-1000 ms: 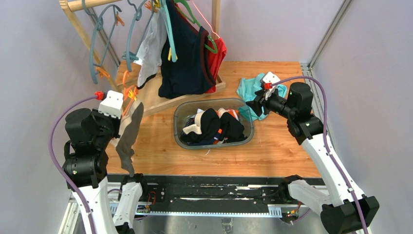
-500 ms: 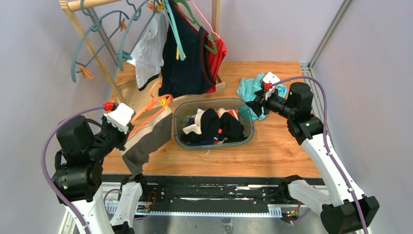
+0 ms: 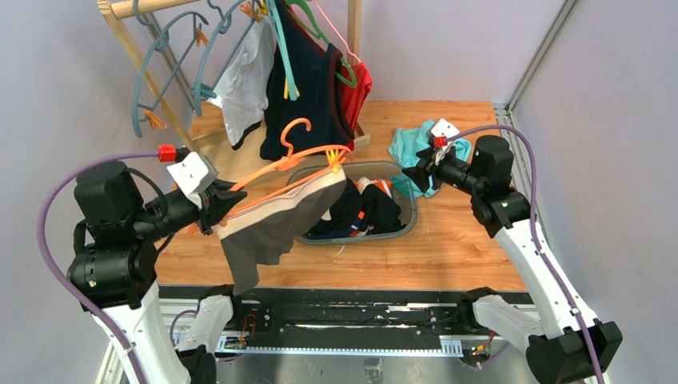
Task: Remove the underwear clipped to the hanger
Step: Pick up the hanger from the clothesline, then remove the underwear from the hanger.
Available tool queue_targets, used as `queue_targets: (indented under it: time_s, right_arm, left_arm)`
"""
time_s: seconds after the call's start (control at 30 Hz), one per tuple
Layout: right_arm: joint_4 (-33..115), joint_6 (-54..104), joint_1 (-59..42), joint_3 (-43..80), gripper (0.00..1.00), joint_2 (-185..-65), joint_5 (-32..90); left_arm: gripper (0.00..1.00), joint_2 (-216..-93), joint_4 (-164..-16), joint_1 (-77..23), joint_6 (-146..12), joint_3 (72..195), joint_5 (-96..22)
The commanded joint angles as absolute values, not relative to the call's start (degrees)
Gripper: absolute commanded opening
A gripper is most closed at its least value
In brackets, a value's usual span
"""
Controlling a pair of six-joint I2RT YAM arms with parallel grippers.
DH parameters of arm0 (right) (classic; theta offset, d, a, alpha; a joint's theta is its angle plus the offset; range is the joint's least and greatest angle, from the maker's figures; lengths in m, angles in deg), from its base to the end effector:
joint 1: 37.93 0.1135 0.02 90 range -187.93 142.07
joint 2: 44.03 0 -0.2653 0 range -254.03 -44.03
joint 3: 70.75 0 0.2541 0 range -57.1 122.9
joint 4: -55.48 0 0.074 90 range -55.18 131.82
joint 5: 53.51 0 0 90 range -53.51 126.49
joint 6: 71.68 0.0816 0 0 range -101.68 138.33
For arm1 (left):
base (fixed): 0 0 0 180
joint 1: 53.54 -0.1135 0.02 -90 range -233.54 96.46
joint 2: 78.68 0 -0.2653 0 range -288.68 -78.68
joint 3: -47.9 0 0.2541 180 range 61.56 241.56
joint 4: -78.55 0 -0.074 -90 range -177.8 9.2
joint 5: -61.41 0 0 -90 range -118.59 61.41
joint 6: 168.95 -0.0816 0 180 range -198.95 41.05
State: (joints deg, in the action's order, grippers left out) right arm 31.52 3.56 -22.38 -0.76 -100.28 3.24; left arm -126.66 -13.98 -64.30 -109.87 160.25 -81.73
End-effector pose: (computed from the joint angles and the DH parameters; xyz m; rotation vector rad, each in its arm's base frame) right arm 0.2379 0.1126 0.3692 -0.8516 1.5258 0.5160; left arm 0.0765 -0.0519 0.4915 0.8678 1.6075 -0.4031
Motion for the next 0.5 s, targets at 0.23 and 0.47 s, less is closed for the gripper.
queue_targets:
  time_s: [0.23,0.47]
  right_arm:
    - [29.08,12.43,-26.81,3.89,0.60,-97.93,-4.06]
    - [24.34,14.72,-27.39,7.62,0.60,-96.40,-7.22]
  left_arm:
    - [0.00,-126.08,-15.67,-64.61,-110.54,156.02,-101.06]
    - [0.00,-125.13,-15.66,-64.25,-115.24,150.00,-105.98]
